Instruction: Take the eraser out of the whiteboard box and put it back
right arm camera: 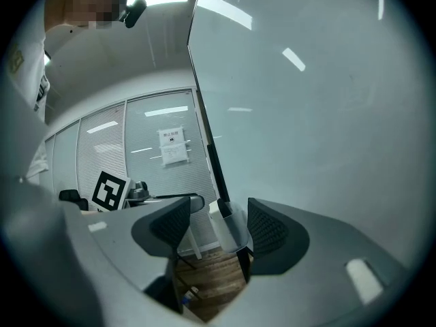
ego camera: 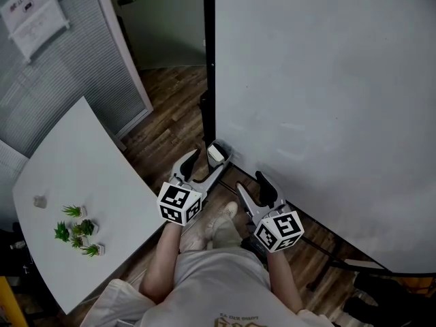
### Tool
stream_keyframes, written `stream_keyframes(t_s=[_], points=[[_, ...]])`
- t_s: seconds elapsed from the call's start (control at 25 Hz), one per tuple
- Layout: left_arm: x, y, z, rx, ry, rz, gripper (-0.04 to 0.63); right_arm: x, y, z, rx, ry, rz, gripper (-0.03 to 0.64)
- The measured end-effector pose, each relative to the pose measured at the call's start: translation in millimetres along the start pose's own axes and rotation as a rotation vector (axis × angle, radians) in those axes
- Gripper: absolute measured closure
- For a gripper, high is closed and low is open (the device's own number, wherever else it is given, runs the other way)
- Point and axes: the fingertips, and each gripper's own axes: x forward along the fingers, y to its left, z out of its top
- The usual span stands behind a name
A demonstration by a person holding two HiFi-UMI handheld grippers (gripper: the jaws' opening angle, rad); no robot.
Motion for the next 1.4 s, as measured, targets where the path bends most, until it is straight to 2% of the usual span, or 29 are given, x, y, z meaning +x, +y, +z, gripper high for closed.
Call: stream_keyframes(t_s=[0.36,0.72,1.12,1.4], points=[[23.2,2.4,-4.4,0.046,0.027,-0.018,0.285,11.9,-4.2,-9.1,0.03,0.032,0.028,0.357],[42.9,-0.1,-8.7,0.127,0.062,-0.076,0.285,24.0,-6.4,-15.8,0.061,0.054,0.064,0.364],[57.5,-3.1,-14.5,0.157,0.082,-0.117,0.285,28.6,-15.1,-16.5,0.067,0.064,0.064,0.368],[59.6,-0.5,-12.9,0.16,0.077,-0.1,0.302,32.1,-16.3,-13.9,0.066,0.068,0.07,0.374]])
